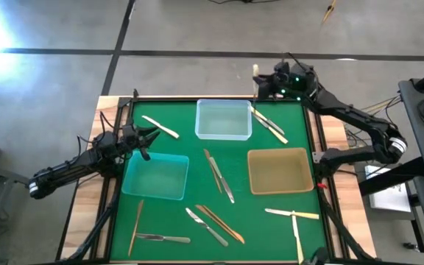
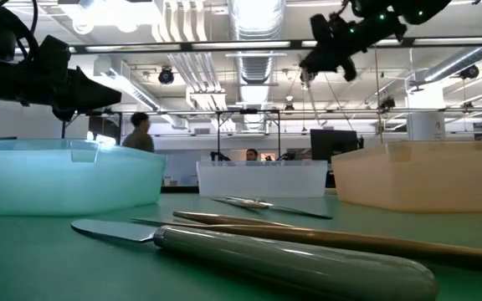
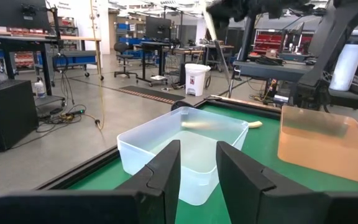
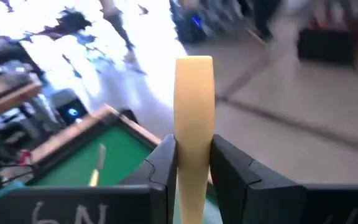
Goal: Sort silverware by color (type)
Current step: Put the yellow knife into the transparent bin
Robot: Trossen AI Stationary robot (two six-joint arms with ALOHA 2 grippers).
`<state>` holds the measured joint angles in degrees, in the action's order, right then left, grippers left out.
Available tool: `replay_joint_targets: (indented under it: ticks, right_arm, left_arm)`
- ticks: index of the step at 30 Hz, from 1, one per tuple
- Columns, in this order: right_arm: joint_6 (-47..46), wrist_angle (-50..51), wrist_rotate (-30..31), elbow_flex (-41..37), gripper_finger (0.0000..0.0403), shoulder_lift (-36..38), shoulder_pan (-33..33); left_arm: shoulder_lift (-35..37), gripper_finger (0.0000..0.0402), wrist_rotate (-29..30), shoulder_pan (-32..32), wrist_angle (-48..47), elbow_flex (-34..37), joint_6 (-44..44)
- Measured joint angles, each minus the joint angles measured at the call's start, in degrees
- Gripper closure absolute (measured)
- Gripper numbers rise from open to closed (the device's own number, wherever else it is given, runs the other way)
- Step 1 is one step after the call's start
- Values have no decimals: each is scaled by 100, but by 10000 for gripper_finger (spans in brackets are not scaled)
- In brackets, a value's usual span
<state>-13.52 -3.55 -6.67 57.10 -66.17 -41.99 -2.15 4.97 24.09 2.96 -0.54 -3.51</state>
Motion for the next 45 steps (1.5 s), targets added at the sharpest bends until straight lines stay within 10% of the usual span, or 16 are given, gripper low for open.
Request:
replay_joint_targets:
  ticks: [23,45]
  right_arm:
    - [1052,-619,-688,366,311,-2179,787]
    - [1330,4954,517,2203,255,-2057,225]
  left_arm:
    - [-1,315,0,0,0,0,-1]
    - [-2,315,1,-1,0,0,0]
